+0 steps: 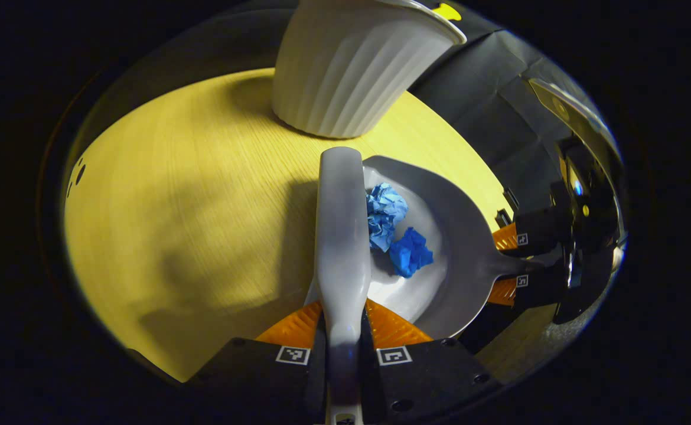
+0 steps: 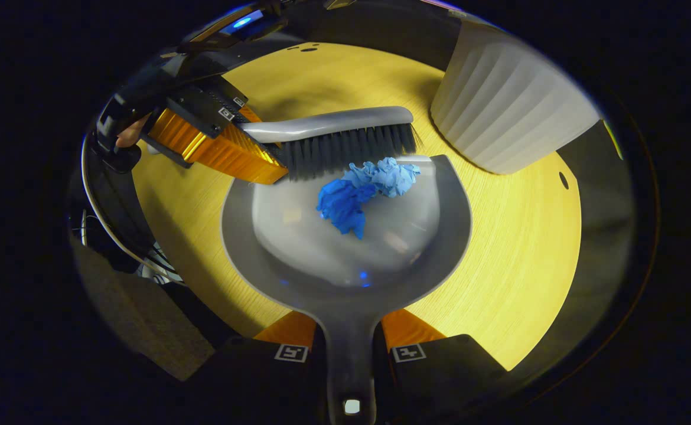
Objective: Pick up the small broom and dustpan from the desktop, sweep the trash into the dustpan with the broom, and then empty the trash into the garbage bin.
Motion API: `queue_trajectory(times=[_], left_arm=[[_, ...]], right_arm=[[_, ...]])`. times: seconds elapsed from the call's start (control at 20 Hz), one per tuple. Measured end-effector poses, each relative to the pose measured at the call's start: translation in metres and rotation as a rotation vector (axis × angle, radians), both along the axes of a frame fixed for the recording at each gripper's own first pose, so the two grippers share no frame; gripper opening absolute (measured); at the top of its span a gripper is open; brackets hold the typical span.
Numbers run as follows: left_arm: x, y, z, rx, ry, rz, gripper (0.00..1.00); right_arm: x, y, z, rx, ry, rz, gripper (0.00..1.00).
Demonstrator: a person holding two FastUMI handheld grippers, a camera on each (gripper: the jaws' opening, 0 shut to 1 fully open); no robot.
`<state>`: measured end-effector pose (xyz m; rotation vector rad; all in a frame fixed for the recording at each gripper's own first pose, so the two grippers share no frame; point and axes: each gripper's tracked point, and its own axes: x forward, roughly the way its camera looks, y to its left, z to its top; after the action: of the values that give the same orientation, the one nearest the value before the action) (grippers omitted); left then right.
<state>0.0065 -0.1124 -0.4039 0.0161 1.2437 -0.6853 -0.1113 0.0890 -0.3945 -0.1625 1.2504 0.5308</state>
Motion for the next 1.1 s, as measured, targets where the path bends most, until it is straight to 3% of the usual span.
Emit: queue_trajectory(times=[0.3,0.6,0.9,1.0,1.05,1.1], left_arm=[[0.027,0.040,0.016,0.037,-0.113,0.145,0.27],[0.022,0.111,-0.005,0.095,-0.131,0.244,0.27],[0.007,0.125,-0.015,0.119,-0.116,0.270,0.29],[0.003,0.126,-0.020,0.121,-0.112,0.267,0.24],[0.001,0.126,-0.022,0.121,-0.111,0.266,0.30],[0.000,0.126,-0.022,0.121,-0.110,0.264,0.27]], right_arm=[[-0.001,0.002,0.004,0.014,-0.024,-0.045,0.37],[0.000,0.006,0.009,0.043,-0.025,-0.146,0.37],[0.000,0.006,0.018,0.020,-0.026,-0.265,0.37],[0.000,0.002,0.021,-0.012,-0.025,-0.311,0.36],[0.002,0.003,0.023,-0.029,-0.027,-0.334,0.36],[0.006,0.006,0.024,-0.034,-0.033,-0.360,0.37]])
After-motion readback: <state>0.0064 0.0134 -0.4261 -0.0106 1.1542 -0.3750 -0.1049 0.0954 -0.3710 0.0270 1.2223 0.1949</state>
